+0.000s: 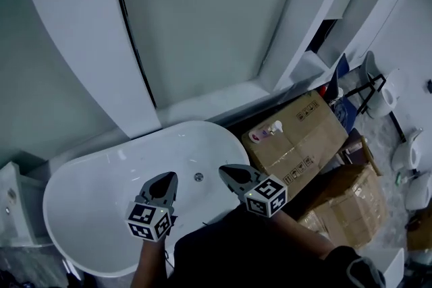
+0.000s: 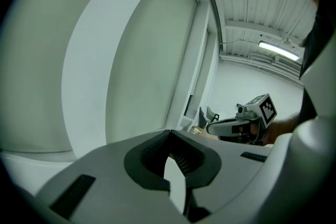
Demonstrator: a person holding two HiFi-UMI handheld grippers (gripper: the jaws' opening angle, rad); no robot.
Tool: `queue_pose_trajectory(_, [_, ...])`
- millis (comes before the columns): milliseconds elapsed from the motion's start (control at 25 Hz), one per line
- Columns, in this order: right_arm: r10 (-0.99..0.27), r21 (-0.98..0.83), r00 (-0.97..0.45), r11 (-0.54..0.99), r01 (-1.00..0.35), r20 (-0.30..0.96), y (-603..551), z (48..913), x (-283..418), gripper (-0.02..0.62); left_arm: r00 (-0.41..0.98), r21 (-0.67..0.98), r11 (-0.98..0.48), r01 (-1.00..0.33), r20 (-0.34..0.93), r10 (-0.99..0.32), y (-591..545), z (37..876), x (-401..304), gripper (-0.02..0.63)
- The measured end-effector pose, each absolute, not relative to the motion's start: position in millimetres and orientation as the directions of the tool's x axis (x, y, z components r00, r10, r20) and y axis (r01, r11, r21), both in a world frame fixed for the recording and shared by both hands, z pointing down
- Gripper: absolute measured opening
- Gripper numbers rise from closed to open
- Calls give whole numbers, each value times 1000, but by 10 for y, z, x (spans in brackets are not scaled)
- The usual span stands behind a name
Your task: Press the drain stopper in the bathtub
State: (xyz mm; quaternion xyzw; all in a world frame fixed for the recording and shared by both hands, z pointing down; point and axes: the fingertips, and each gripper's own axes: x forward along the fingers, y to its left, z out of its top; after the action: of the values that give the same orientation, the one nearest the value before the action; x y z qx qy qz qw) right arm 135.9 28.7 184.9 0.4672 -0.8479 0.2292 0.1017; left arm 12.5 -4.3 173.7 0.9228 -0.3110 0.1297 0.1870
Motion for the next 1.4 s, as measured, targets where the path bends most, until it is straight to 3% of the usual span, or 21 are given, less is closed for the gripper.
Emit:
queue_pose_trajectory(480, [-614, -360, -652, 544, -758, 445, -518, 2522, 1801, 14, 710, 303, -654, -694, 440, -550, -637, 2195, 753, 11])
queue_pose_trajectory(1160, [-421, -494, -727, 540, -682, 543, -575, 4017, 1317, 14, 659, 344, -583, -736, 558, -504, -984, 3640, 613, 11])
queue_pose_trajectory(1280, [-375, -478, -725, 564, -673, 577, -592, 4428, 1254, 14, 620, 275, -595, -755, 593, -513, -1001, 4089, 521, 11])
queue_pose_trajectory(1400, [-334, -478, -732, 585, -655, 594, -545, 4827, 1177, 14, 618, 328, -546, -771, 593, -516, -1008, 4571, 468, 11])
